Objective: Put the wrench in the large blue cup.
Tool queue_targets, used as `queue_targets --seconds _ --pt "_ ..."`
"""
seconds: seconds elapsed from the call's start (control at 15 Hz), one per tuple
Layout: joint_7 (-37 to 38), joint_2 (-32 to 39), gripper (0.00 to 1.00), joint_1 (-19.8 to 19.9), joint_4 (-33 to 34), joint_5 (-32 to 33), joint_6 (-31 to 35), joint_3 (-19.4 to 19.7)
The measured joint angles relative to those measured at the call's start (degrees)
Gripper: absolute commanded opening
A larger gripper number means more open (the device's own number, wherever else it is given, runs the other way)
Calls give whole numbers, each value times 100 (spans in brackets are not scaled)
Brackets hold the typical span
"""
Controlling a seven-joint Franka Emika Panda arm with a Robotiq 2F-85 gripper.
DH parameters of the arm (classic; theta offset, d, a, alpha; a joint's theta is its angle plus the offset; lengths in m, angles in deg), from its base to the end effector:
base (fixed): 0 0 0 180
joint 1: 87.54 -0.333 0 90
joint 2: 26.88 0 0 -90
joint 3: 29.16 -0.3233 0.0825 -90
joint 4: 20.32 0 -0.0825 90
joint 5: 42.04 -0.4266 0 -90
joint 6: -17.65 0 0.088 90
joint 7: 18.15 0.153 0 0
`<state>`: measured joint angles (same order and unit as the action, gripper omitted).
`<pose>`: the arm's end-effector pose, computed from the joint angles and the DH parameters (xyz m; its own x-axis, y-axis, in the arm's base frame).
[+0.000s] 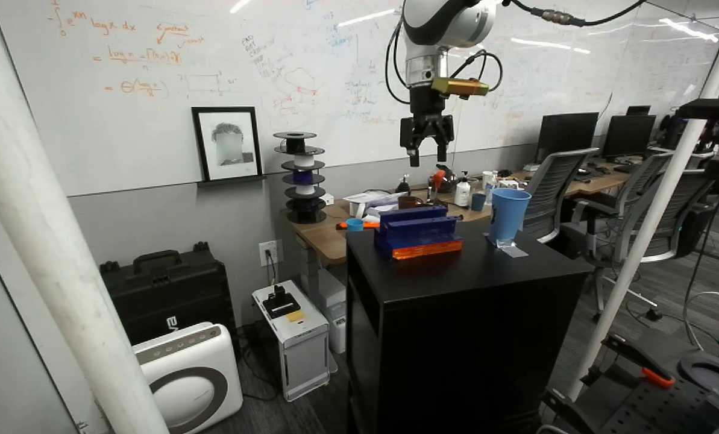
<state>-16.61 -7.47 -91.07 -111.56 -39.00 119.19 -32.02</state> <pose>0.6731 0.0657 0.3726 0.9831 0.0936 -0.1571 0.1006 -0.9942 0.0373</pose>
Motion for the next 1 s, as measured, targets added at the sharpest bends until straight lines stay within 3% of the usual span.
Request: queue_targets --seconds 0.53,1.0 --pt "1240 -379 100 365 -874 -691 1051 417" --pt "2720 -237 100 401 -1085 -1036 2389 516"
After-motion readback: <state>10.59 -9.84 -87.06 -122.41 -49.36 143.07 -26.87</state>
